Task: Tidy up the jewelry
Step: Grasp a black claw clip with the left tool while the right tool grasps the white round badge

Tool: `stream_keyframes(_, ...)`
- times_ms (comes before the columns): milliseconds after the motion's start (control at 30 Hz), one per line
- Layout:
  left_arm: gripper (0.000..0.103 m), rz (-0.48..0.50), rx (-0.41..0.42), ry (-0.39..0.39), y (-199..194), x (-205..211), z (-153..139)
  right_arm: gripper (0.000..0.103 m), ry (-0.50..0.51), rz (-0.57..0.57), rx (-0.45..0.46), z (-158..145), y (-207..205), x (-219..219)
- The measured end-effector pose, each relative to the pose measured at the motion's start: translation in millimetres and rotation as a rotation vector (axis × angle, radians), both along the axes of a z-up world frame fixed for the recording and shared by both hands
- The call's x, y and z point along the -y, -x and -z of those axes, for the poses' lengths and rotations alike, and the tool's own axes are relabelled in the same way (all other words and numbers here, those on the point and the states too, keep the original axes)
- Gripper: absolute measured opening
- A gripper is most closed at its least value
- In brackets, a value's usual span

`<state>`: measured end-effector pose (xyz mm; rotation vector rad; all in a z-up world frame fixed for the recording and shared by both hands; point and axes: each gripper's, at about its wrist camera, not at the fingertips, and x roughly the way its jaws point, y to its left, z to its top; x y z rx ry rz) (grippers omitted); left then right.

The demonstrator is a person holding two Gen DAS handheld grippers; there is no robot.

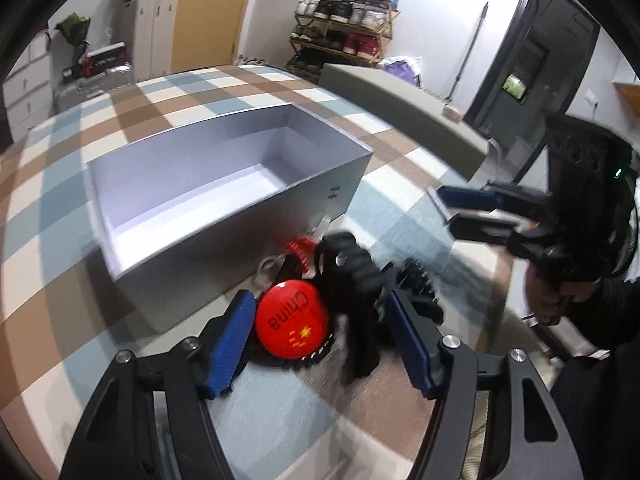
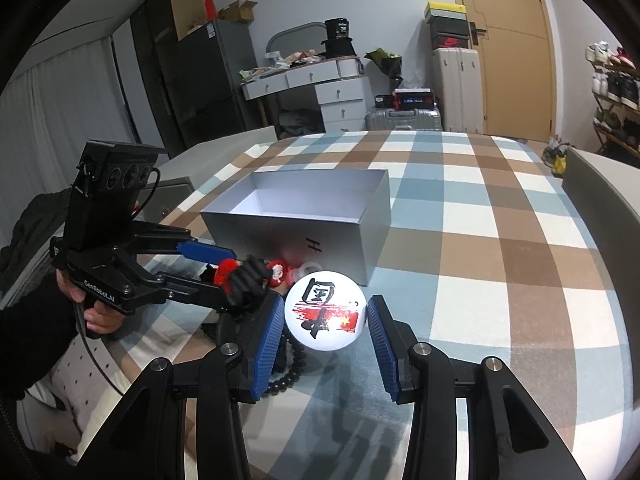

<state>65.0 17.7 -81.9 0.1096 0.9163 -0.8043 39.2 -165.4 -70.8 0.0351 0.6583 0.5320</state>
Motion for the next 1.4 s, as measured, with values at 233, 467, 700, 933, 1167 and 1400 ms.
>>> stream_keyframes(233, 0.04, -0.054, 0.061, -0.065, 7, 1, 2, 0.042, 0.006, -0.014, 0.016, -5, 6, -8)
stream_keyframes(467, 0.033, -0.073, 0.14, -0.193, 17, 13, 4, 0.043, 0.001, -0.011, 0.039, -12, 16, -8)
stream_keyframes(700, 0.013, -0.125, 0.203, -0.278, 33, 21, 5, 0.043, -0.017, -0.009, 0.051, -15, 20, -5)
stream_keyframes(933, 0.011, -0.116, 0.133, -0.226, 43, 22, 6, 0.043, -0.057, -0.01, 0.057, -16, 23, 2)
stream_keyframes(1167, 0.013, -0.149, 0.08, -0.191, 38, 29, 5, 0.043, -0.091, -0.007, 0.054, -16, 25, 11)
stream_keyframes(1400, 0.03, -0.14, 0.097, -0.265, 33, 48, 9, 0.043, -0.099, 0.012, 0.054, -13, 25, 22)
